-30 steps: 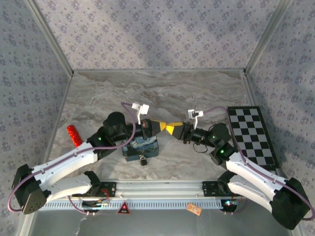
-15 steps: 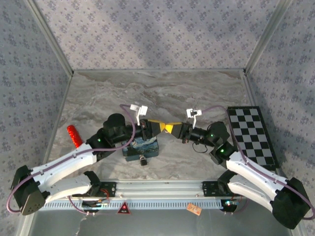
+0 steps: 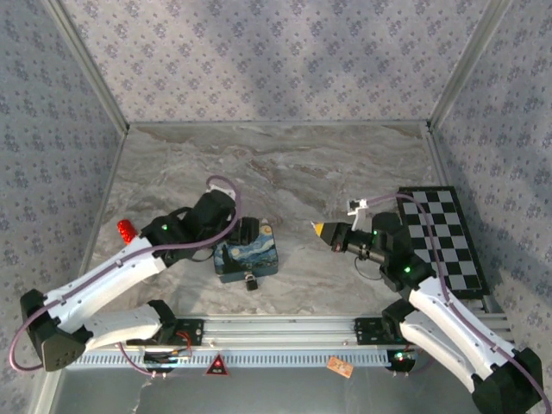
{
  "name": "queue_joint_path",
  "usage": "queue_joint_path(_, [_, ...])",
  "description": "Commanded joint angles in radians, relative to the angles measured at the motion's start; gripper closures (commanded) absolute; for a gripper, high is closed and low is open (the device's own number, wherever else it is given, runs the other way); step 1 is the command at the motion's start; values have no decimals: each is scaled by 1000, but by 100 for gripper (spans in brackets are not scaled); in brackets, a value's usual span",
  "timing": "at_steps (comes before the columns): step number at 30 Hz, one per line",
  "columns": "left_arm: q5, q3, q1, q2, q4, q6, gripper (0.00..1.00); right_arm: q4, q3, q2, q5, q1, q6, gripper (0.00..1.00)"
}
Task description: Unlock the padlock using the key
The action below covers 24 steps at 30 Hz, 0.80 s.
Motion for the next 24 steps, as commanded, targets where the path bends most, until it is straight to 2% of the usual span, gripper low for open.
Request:
queue_joint_path(1, [-131,12,-92,14,-372,-33,19,-122,29,7,41,-2,-51,100])
queue_joint_path(3, [-142,-16,-155,-3,-423,-82,18,-130,29,16,46,-1,-61,100])
queue_joint_path(5, [-181,-27,-254,-15,-447,-156,15,-131,31,22,50,-1,-70,100])
queue_joint_path(10, [-174,-78,-302,18,-471,-305,12,-118,46,41,49,-1,-82,100])
queue_joint_path(13, [-151,-173,-301,9,-356,-314,9,-105,44,43,50,-2,-79,100])
queue_joint_path(16, [-124,-243,-259,-3,-241,-292,6,-102,44,43,49,-1,-76,100])
queue_joint_path(20, [-87,-291,-204,-4,-121,-250,5,-110,43,33,49,0,-72,100])
queue_joint_path(24, [-42,-306,-195,48,-28,-200,4,-122,44,24,67,-1,-71,100])
